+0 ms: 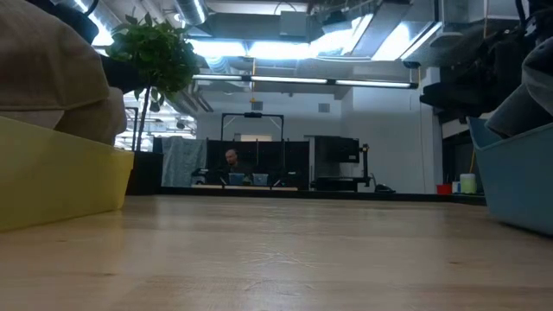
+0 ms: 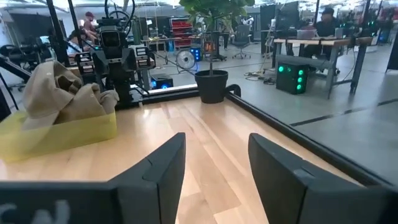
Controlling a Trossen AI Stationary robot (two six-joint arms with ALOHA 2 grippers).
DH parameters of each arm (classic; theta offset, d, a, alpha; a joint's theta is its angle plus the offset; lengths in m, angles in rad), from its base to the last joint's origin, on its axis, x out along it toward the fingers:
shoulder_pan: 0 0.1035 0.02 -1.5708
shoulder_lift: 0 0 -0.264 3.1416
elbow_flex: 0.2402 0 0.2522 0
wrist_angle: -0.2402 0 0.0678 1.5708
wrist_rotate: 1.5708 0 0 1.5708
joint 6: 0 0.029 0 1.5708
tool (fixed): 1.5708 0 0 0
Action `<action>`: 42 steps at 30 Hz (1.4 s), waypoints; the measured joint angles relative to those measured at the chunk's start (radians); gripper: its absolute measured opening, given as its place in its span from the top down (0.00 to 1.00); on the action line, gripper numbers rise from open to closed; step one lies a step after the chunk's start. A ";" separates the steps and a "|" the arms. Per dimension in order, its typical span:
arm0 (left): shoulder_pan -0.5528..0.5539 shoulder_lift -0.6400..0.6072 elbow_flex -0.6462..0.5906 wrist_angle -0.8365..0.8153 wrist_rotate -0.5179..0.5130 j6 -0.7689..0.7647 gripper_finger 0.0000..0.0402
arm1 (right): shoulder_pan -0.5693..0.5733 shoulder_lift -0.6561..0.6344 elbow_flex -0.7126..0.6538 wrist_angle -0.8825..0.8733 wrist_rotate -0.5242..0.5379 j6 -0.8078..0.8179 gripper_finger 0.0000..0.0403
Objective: Pick & Place hat
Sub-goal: Return to Home Position
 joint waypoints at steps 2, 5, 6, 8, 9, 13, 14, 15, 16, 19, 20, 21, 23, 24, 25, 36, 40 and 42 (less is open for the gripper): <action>0.000 0.000 0.000 0.000 0.000 0.000 0.62 | 0.000 0.000 0.000 -0.001 0.000 0.022 0.57; 0.000 0.000 0.000 0.000 0.000 0.000 0.62 | 0.000 0.000 0.000 0.000 0.000 0.022 0.57; 0.000 0.000 0.000 0.000 0.000 0.000 0.62 | 0.000 0.000 0.000 0.000 0.000 0.023 0.57; 0.000 0.000 0.000 0.000 0.000 0.000 0.61 | 0.000 0.000 0.000 0.000 0.000 0.023 0.57; 0.000 0.000 0.000 0.000 0.000 0.000 0.61 | 0.000 0.000 0.000 0.000 0.000 0.023 0.57; 0.000 0.000 0.000 0.000 0.000 0.000 0.61 | 0.000 0.000 0.000 0.000 0.000 0.023 0.57; 0.000 0.000 0.000 0.000 0.000 0.000 0.61 | 0.000 0.000 0.000 0.000 0.000 0.023 0.57; 0.000 0.000 0.000 0.000 0.000 0.000 0.61 | 0.000 0.000 0.000 0.000 0.000 0.023 0.57; 0.000 0.000 0.000 0.000 0.000 0.000 0.62 | 0.000 0.000 0.000 0.000 0.000 0.023 0.57; 0.000 0.000 0.000 0.000 0.000 0.000 0.62 | 0.000 0.000 0.000 0.000 0.000 0.023 0.57; 0.000 0.000 0.000 0.000 0.000 0.000 0.62 | 0.000 0.000 0.000 0.000 0.000 0.023 0.57; 0.000 0.000 0.000 0.000 0.000 0.000 0.62 | 0.000 0.000 0.000 0.000 0.000 0.023 0.57; 0.000 0.000 0.000 0.000 0.000 0.000 0.61 | 0.000 0.000 0.000 0.000 0.000 0.023 0.57; 0.000 0.000 0.000 0.000 0.000 0.000 0.61 | 0.000 0.000 0.000 0.000 0.000 0.023 0.57; 0.000 0.000 0.000 0.000 0.000 0.000 0.61 | 0.000 0.000 0.000 0.000 0.000 0.023 0.57; 0.000 0.000 0.000 0.000 0.000 0.000 0.62 | 0.000 0.000 0.000 0.000 0.000 0.023 0.57; 0.000 0.000 0.000 0.000 0.000 0.000 0.61 | 0.000 0.000 0.000 0.000 0.000 0.023 0.57; 0.000 0.000 0.000 0.000 0.000 0.000 0.61 | 0.000 0.000 0.000 0.000 0.000 0.023 0.57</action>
